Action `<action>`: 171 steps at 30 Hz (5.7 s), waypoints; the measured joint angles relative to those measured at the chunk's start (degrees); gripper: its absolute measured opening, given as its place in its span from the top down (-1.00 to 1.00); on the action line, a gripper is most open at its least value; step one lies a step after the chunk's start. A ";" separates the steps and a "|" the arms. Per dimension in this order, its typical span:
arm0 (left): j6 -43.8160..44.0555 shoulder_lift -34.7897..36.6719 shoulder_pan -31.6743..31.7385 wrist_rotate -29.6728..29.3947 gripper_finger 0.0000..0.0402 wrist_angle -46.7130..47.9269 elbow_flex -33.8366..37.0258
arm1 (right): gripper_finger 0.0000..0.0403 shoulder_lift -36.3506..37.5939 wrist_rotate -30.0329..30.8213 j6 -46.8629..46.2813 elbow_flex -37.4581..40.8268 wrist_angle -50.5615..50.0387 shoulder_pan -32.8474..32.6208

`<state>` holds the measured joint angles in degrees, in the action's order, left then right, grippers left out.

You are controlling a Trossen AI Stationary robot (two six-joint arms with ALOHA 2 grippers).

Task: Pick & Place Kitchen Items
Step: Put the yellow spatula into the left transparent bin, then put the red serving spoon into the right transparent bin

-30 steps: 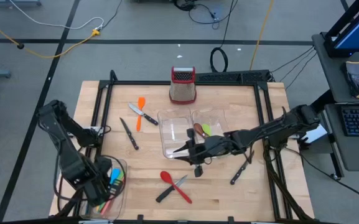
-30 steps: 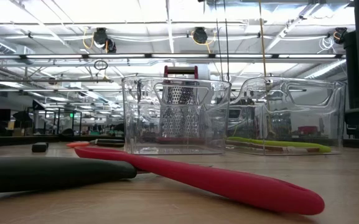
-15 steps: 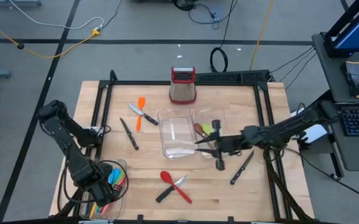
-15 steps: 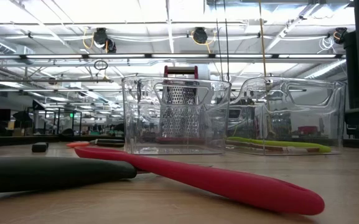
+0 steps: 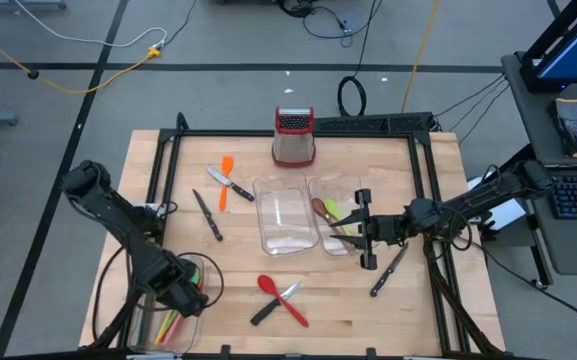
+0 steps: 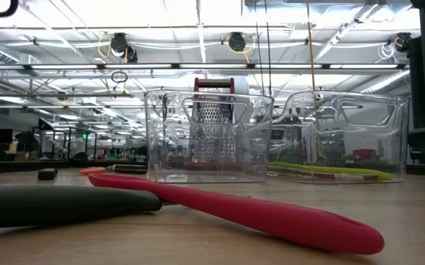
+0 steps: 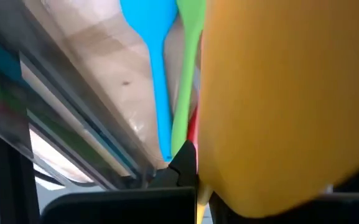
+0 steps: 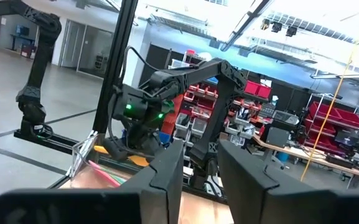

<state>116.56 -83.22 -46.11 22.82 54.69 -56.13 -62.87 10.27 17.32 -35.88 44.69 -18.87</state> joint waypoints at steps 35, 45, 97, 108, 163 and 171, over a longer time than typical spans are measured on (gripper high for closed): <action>-5.35 0.00 0.84 -0.39 0.53 -8.52 7.20 | 0.55 -0.02 -0.03 0.23 0.00 -0.22 0.00; -6.91 3.65 0.80 -3.26 0.24 -8.22 6.00 | 0.55 -0.04 -4.71 -6.33 0.00 -0.81 0.02; -87.23 28.53 7.67 -64.55 0.68 -19.29 3.09 | -0.14 -42.24 6.42 -46.54 -47.10 -61.33 -17.36; -96.52 28.55 10.76 -61.17 0.68 -23.09 3.09 | -0.15 -46.92 2.08 -56.07 -47.15 -61.17 -14.46; -100.81 34.12 11.78 -52.62 0.68 -38.75 16.69 | 0.13 -65.36 -3.07 -68.72 -47.76 -65.03 -11.27; -100.80 34.12 9.99 -52.65 0.68 -38.75 16.69 | 0.46 -65.40 -2.52 -71.39 -47.76 -66.54 -12.14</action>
<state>15.76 -49.10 -36.12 -29.82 15.94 -39.44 -128.27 7.75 -54.06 -83.64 -21.86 -31.01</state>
